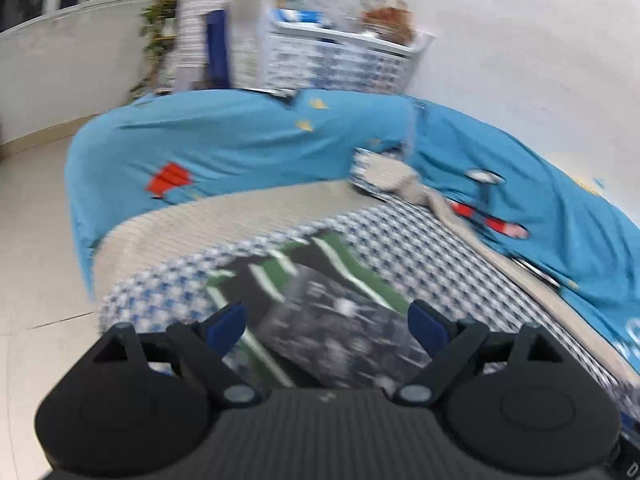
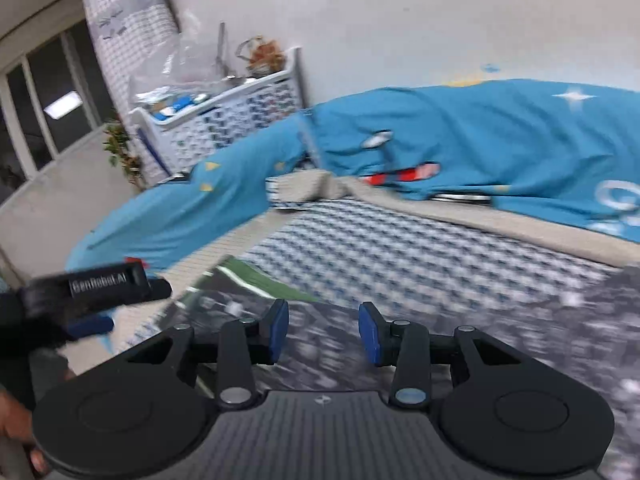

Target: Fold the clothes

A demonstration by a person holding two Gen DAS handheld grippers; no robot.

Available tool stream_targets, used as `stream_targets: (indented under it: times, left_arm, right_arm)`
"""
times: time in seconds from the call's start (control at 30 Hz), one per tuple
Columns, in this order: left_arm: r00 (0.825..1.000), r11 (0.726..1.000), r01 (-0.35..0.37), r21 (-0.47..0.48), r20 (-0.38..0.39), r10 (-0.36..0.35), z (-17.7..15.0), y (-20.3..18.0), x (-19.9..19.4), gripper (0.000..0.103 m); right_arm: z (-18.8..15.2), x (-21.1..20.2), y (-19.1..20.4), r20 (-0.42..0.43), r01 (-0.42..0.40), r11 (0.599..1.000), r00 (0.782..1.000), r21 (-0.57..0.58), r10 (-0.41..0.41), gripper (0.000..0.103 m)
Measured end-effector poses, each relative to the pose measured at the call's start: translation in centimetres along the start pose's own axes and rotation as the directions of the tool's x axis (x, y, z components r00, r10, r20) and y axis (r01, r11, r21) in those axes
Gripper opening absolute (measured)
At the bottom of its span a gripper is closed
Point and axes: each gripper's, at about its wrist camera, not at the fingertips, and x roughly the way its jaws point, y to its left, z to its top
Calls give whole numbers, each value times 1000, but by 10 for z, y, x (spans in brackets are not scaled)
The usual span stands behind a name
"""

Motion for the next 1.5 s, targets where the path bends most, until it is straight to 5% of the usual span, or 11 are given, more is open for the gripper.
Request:
stream_targets:
  times: [0.13, 0.3, 0.87, 1.03, 1.13, 1.33, 1.5]
  left_arm:
    - [993, 990, 115, 85, -39, -112, -17, -40, -6, 90]
    - [956, 945, 282, 165, -130, -262, -44, -88, -13, 91]
    - [846, 767, 526, 367, -313, -430, -126, -195, -48, 93]
    - [837, 742, 540, 398, -347, -423, -136, -205, -46, 93]
    - [835, 736, 543, 404, -357, -420, -139, -207, -44, 93]
    - [837, 739, 537, 407, -364, -409, -144, -211, -39, 93]
    - [845, 743, 521, 419, -374, -382, -150, -215, -34, 93]
  right_arm:
    - [-14, -40, -38, 6, 94, 995, 996, 8, -95, 40]
    - [-32, -86, -85, 6, 205, 977, 979, 54, -206, 41]
    - [-62, -190, -209, 46, 513, 831, 845, 215, -533, 48]
    - [-68, -202, -235, 44, 617, 762, 771, 196, -635, 54]
    - [-73, -207, -256, 10, 646, 733, 748, 213, -663, 58]
    - [-86, -207, -285, -61, 654, 709, 745, 264, -664, 59]
    - [-95, -202, -293, -75, 627, 723, 768, 291, -636, 60]
